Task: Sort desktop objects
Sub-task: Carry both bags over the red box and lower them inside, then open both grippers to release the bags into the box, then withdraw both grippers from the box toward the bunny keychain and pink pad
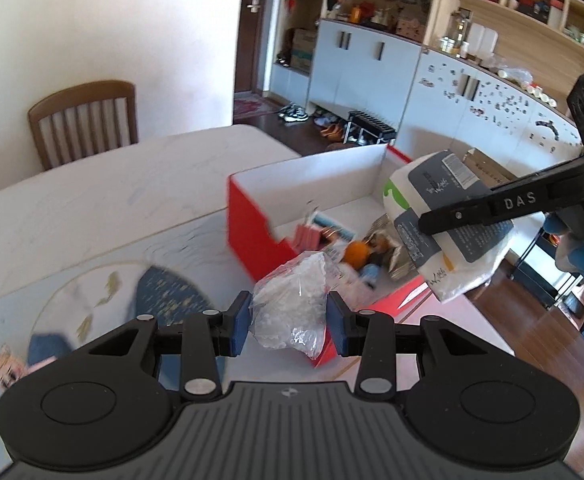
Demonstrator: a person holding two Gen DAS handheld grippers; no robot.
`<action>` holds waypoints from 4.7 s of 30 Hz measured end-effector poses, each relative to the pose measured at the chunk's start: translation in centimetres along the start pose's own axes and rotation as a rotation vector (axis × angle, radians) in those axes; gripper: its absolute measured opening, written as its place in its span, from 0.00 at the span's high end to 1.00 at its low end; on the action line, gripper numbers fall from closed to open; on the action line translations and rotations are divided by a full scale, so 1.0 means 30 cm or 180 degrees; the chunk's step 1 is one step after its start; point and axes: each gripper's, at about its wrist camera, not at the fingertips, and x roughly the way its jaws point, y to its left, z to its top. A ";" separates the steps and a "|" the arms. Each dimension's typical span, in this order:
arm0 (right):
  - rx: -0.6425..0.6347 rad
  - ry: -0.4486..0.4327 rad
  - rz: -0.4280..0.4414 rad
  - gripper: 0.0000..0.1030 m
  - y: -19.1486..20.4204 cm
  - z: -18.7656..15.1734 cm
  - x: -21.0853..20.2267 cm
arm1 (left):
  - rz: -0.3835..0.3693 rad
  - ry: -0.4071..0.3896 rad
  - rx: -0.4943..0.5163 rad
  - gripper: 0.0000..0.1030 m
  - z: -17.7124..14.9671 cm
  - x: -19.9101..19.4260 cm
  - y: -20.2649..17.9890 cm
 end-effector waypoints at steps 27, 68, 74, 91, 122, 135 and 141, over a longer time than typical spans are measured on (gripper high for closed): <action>0.0188 0.0082 -0.0268 0.76 -0.302 0.122 0.177 | 0.0062 0.0528 0.0547 0.62 0.197 0.443 -0.227; -0.0021 0.0669 -0.0368 0.61 -0.269 0.167 0.466 | 0.0081 0.1066 0.0418 0.41 0.223 0.605 -0.179; -0.0019 0.0676 -0.0387 0.48 -0.277 0.159 0.444 | 0.0053 0.0953 0.0334 0.38 0.223 0.561 -0.174; -0.0303 0.0339 -0.0411 0.25 -0.253 0.149 0.240 | -0.0083 0.0554 0.0327 0.34 0.219 0.384 -0.208; -0.0396 -0.0440 -0.0045 0.10 0.196 0.000 -0.065 | 0.0055 -0.0064 0.0118 0.21 0.050 -0.080 0.068; -0.0587 -0.0380 -0.0001 0.10 0.474 -0.044 0.019 | 0.0256 -0.0035 -0.0249 0.16 -0.126 -0.212 0.329; -0.0776 -0.0303 0.0053 0.10 0.596 -0.060 0.077 | 0.0580 -0.0011 -0.0375 0.14 -0.193 -0.234 0.471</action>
